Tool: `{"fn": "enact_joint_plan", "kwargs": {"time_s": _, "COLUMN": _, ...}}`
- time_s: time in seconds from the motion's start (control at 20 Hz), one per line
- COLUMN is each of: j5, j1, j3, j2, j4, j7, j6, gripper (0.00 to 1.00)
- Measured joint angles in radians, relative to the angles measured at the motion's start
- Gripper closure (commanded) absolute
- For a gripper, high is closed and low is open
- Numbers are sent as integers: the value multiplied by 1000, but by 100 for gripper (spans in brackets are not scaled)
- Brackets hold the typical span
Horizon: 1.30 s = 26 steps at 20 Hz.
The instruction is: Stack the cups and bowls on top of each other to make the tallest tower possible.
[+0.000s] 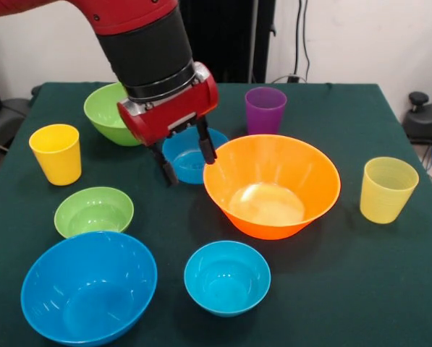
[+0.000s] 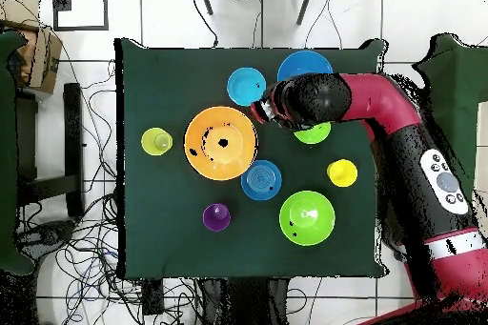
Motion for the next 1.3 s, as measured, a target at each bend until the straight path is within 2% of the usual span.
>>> {"fn": "enact_joint_plan", "kwargs": {"time_s": 0.6, "j5": 0, "j1": 6, "j3": -1, "j2": -17, "j4": -58, "j7": 0, "j6": 11, "gripper": 0}}
{"fn": "enact_joint_plan", "kwargs": {"time_s": 1.3, "j5": -3, "j1": 2, "j3": -7, "j2": 61, "j4": -109, "j7": 0, "j6": 10, "gripper": 0}}
